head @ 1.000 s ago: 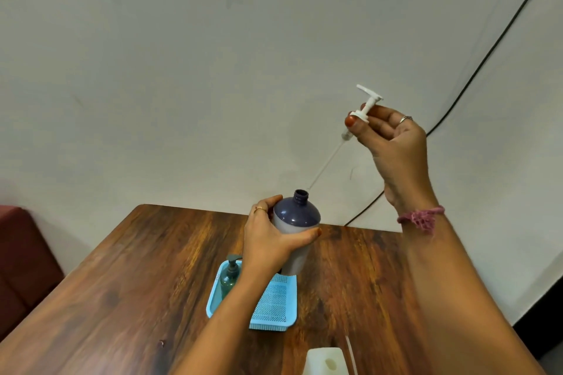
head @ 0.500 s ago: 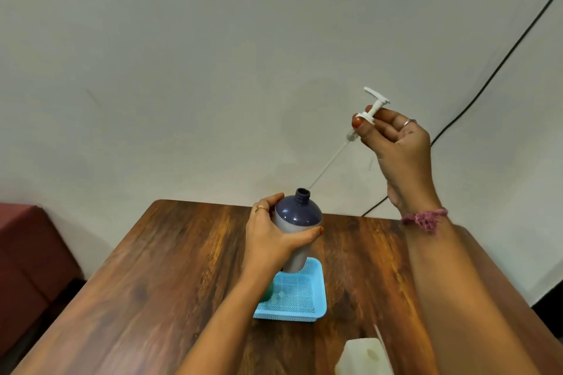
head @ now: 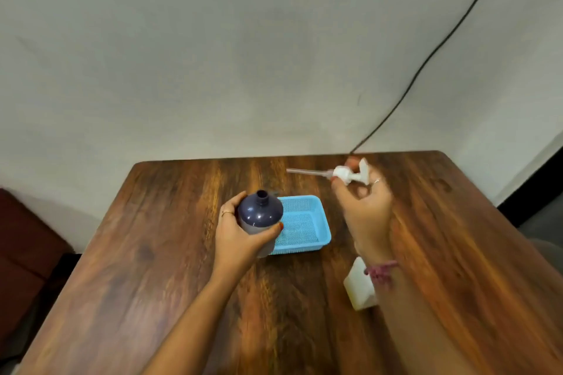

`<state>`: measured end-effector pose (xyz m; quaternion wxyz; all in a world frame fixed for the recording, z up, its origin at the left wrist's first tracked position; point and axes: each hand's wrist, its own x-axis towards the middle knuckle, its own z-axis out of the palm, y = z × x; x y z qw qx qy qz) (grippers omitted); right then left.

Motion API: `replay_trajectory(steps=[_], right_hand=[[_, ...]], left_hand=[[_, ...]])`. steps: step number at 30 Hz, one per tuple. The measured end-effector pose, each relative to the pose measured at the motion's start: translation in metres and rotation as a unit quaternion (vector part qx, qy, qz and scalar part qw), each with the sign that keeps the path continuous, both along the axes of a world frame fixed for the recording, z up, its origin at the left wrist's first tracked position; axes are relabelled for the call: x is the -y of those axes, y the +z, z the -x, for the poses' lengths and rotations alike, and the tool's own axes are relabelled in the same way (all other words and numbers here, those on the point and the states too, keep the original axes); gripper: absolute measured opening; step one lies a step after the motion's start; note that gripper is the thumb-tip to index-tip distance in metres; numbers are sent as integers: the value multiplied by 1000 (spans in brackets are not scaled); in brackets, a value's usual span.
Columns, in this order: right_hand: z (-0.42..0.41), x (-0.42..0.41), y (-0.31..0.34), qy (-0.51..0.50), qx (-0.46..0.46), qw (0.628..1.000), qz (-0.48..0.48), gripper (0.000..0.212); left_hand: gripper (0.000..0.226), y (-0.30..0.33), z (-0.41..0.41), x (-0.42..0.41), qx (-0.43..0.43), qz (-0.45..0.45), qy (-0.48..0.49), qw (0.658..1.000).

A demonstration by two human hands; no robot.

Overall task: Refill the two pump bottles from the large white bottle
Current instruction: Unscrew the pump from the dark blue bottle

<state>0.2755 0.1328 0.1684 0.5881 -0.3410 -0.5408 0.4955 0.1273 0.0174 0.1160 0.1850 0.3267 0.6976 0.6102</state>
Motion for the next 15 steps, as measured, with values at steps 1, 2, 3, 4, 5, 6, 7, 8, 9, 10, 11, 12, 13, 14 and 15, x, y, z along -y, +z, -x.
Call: replay_trajectory(steps=[1, 2, 3, 4, 5, 6, 7, 8, 9, 10, 11, 12, 13, 14, 15], right_hand=[[-4, 9, -19, -34, 58, 997, -25, 33], [-10, 20, -40, -63, 108, 991, -43, 30], [-17, 29, -63, -82, 145, 985, -47, 29], [-24, 38, -87, -94, 171, 980, -40, 28], [-33, 49, -109, -100, 191, 976, -24, 26], [-40, 59, -128, -98, 202, 974, 0, 26], [-48, 70, -144, -93, 211, 972, 34, 26], [-55, 81, -158, -89, 220, 969, 66, 26], [-61, 90, -169, -92, 236, 963, 89, 26], [-66, 98, -176, -100, 256, 956, 100, 26], [-69, 103, -182, -108, 275, 950, 106, 26], [-72, 106, -187, -110, 289, 944, 110, 25], [-73, 107, -191, -110, 303, 940, 111, 24], [-73, 106, -195, -109, 318, 936, 108, 22], [-73, 106, -200, -107, 335, 930, 104, 21]], left_hand=[[87, -10, -1, 7, 2, 3, -6, 1000], [88, -22, -2, 14, 3, 8, -13, 1000], [92, -32, -4, 21, 9, 13, -20, 1000], [97, -40, -7, 27, 20, 16, -28, 999], [101, -48, -9, 33, 33, 19, -34, 999], [104, -55, -11, 37, 43, 20, -38, 998], [104, -61, -13, 40, 50, 26, -45, 997], [103, -66, -15, 43, 48, 34, -53, 997], [102, -70, -16, 46, 40, 42, -60, 997], [100, -74, -16, 47, 29, 49, -65, 996], [99, -77, -16, 48, 19, 55, -67, 996], [97, -80, -16, 48, 15, 60, -72, 995], [95, -81, -16, 48, 13, 64, -77, 995], [96, -81, -16, 47, 12, 67, -81, 994], [96, -82, -16, 47, 9, 67, -86, 994]])
